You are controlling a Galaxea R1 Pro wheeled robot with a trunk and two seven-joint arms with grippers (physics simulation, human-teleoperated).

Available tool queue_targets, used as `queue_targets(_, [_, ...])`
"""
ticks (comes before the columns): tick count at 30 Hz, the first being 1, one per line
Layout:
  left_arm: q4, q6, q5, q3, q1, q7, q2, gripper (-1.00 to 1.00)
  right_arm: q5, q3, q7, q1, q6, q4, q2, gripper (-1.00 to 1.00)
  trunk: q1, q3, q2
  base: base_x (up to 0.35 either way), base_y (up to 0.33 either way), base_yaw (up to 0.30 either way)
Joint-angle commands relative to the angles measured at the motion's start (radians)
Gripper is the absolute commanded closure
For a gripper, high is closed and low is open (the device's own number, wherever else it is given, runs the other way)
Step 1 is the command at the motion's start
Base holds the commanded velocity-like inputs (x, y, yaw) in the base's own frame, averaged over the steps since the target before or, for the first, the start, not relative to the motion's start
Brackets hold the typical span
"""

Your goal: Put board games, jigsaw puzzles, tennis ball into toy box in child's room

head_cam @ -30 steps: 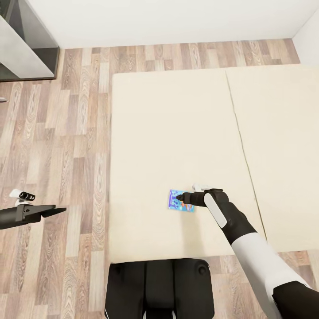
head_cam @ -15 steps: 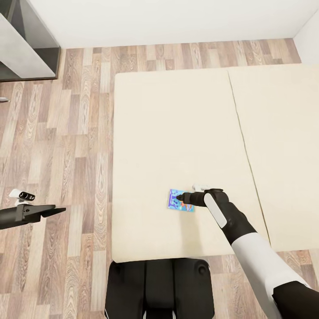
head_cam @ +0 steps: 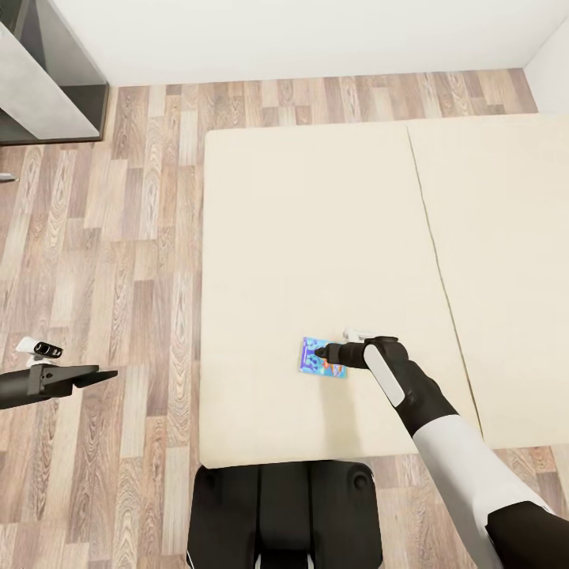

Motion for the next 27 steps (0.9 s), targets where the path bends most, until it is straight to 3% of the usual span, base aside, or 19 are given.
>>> queue_targets(1, [0.001,0.011,0.004,-0.005,-0.001,-0.004,0.001,-1.00,-0.011,0.003,-0.009,-0.001,0.003,-0.001,-0.001,-1.00,0.001,-0.001,-0.002,0.000,0.000,0.100])
queue_targets(22, [0.001,0.011,0.004,-0.005,-0.001,-0.004,0.001,-1.00,-0.011,0.002,-0.008,-0.001,0.003,-0.001,-0.001,-1.00,0.001,-0.004,-0.002,0.000,0.000,0.032])
queue_targets(27, [0.001,0.011,0.004,-0.005,-0.001,-0.004,0.001,-1.00,-0.011,0.002,-0.009,-0.001,0.003,-0.001,-0.001,-1.00,0.001,-0.004,-0.002,0.000,0.000,0.153])
